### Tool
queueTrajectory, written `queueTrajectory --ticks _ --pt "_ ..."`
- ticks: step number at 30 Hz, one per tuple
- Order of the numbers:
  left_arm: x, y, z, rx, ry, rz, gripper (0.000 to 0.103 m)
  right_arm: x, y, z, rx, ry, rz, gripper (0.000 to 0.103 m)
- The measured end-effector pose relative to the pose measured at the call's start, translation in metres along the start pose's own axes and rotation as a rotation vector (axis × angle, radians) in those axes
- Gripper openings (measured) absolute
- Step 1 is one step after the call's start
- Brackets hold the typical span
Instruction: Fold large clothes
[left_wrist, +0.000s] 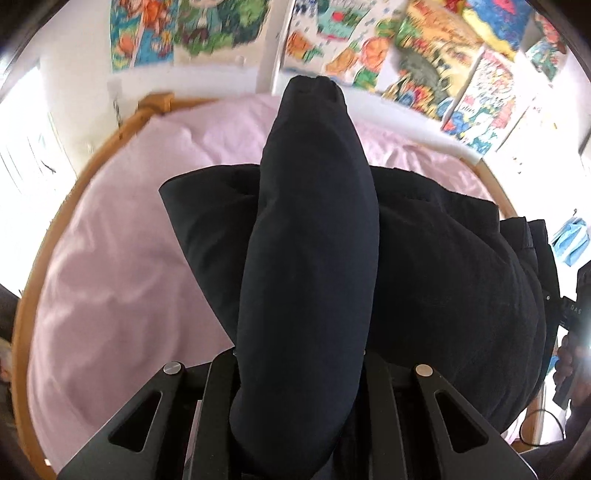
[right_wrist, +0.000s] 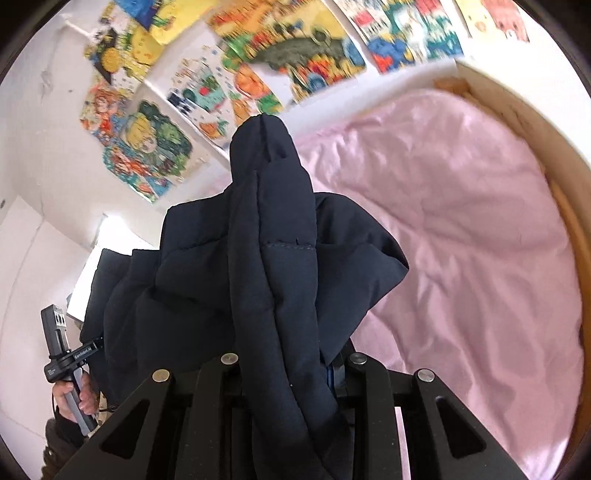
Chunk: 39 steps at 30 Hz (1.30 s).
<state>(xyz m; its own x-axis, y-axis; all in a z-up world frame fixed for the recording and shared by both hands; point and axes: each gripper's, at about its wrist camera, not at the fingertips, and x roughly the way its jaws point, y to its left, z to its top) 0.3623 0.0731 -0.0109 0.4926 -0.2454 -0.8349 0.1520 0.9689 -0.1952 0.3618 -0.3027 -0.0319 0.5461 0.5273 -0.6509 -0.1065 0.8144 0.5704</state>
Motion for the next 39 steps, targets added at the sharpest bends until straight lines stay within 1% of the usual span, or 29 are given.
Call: queueTrajectory --ticks 3,6,8,10,12,17,19,20,24,26,27,28,29,30,31,33,36,37,39 --pt "0.027 0.003 0.005 -0.009 0.024 0.006 0.015 0.026 -0.017 -0.003 0.010 0.030 -0.046 0.023" --pt "0.049 0.005 0.011 -0.013 0.034 0.007 0.015 0.040 -0.025 -0.001 -0.009 0.034 -0.090 0.023" --pt "0.058 0.009 0.012 -0.017 0.051 0.005 0.018 0.045 -0.030 -0.003 -0.007 0.037 -0.107 0.024" --pt "0.062 0.016 0.012 -0.037 0.063 0.000 0.020 0.047 -0.036 -0.007 0.006 0.039 -0.109 0.026" --pt "0.060 0.020 0.013 -0.062 0.053 -0.011 0.020 0.049 -0.037 -0.010 -0.009 0.035 -0.123 0.026" --pt "0.054 0.014 0.017 -0.042 0.010 0.014 0.020 0.047 -0.025 -0.011 -0.062 0.018 -0.158 0.026" --pt "0.060 0.014 0.017 -0.031 0.026 0.023 0.021 0.050 -0.030 -0.011 -0.041 0.026 -0.163 0.028" --pt "0.064 0.016 0.016 -0.035 0.037 0.025 0.023 0.051 -0.033 -0.011 -0.027 0.033 -0.163 0.029" --pt "0.073 0.026 0.013 -0.078 0.056 0.021 0.033 0.054 -0.038 -0.013 -0.009 0.037 -0.179 0.038" --pt "0.075 0.031 0.013 -0.104 0.064 0.016 0.042 0.054 -0.037 -0.015 -0.026 0.035 -0.207 0.045" --pt "0.075 0.034 0.013 -0.124 0.065 0.017 0.045 0.054 -0.036 -0.017 -0.042 0.033 -0.225 0.053" --pt "0.073 0.037 0.013 -0.143 0.062 0.019 0.051 0.054 -0.035 -0.019 -0.050 0.031 -0.234 0.063" --pt "0.070 0.041 0.012 -0.170 0.053 0.019 0.056 0.052 -0.034 -0.021 -0.063 0.021 -0.251 0.067" --pt "0.067 0.045 0.012 -0.189 0.045 0.024 0.058 0.051 -0.032 -0.023 -0.073 0.012 -0.263 0.076" --pt "0.061 0.049 0.011 -0.213 0.033 0.044 0.064 0.049 -0.031 -0.024 -0.082 0.004 -0.271 0.082" --pt "0.048 0.053 0.009 -0.236 0.000 0.076 0.066 0.040 -0.023 -0.028 -0.115 -0.024 -0.296 0.086" --pt "0.025 0.053 0.002 -0.238 -0.036 0.118 0.066 0.027 -0.010 -0.034 -0.159 -0.067 -0.339 0.099" --pt "0.019 0.050 0.000 -0.232 -0.049 0.129 0.066 0.024 -0.006 -0.036 -0.168 -0.076 -0.347 0.102" --pt "-0.001 0.038 -0.009 -0.182 -0.095 0.152 0.066 0.012 0.004 -0.043 -0.190 -0.114 -0.371 0.103"
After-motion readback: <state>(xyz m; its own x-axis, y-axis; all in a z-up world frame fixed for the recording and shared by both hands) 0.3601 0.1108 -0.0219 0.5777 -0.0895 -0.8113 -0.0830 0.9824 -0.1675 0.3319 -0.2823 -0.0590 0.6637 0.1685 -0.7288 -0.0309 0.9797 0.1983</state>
